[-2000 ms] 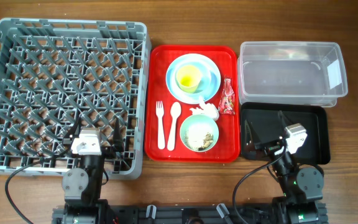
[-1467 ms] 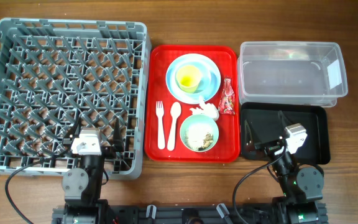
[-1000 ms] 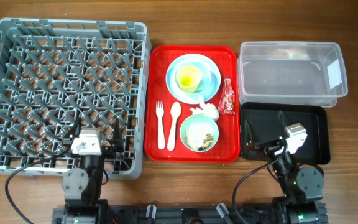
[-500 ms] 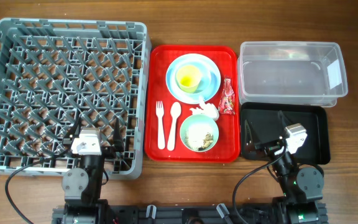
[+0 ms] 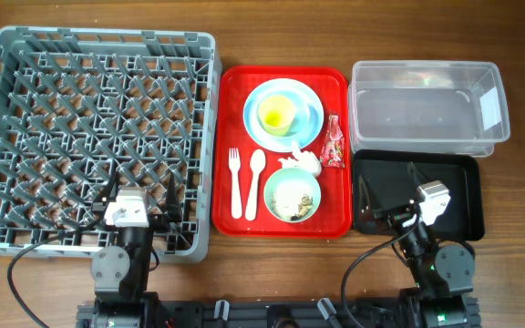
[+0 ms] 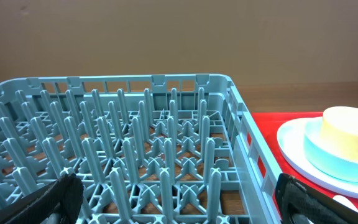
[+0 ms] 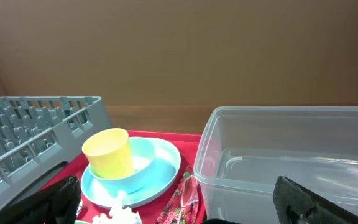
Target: Sort waste into correct bins and load items into the dishwasher rack
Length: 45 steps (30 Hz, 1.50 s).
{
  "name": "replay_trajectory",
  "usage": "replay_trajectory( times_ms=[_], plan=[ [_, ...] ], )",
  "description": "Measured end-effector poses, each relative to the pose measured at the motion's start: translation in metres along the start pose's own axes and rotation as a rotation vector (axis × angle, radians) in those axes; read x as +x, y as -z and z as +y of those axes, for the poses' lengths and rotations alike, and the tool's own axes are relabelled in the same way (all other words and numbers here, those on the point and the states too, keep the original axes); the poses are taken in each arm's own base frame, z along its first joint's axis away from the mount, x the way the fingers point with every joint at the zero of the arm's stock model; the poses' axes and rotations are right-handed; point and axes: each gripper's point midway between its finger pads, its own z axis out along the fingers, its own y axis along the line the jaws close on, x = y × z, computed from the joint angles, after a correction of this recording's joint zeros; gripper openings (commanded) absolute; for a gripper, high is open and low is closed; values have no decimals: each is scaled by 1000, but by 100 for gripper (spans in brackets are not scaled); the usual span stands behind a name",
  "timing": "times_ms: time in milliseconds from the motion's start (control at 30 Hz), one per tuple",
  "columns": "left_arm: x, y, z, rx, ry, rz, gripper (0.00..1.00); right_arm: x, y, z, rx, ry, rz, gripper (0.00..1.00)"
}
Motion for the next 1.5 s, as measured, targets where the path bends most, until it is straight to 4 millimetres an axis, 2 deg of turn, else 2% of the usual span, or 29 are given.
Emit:
replay_trajectory(
  times_ms=[767,1133,1233,1300,1367,1500],
  plan=[
    [0,0,0,0,0,0,100,0,0,0,0,0,0,100],
    [-6,0,-1,8,-45,-26,100,0,0,0,0,0,0,100],
    [-32,2,-3,18,-46,-131,100,0,0,0,0,0,0,100],
    [-56,7,-8,45,-49,-232,100,0,0,0,0,0,0,100],
    [-81,14,-16,87,-51,-331,100,0,0,0,0,0,1,100],
    [-116,30,-31,185,-26,-425,100,0,0,0,0,0,1,100]
  ],
)
